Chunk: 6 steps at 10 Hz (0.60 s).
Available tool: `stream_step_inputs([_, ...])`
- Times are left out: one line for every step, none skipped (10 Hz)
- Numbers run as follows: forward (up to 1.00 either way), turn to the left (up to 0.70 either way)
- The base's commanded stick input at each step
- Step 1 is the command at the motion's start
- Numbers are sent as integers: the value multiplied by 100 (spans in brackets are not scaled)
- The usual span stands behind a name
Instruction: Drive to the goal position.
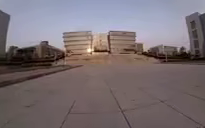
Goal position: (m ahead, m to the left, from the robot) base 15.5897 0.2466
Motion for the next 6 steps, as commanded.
stream_step_inputs([70, -14])
stream_step_inputs([70, -14])
stream_step_inputs([70, -14])
stream_step_inputs([70, -14])
stream_step_inputs([70, -14])
stream_step_inputs([70, -14])
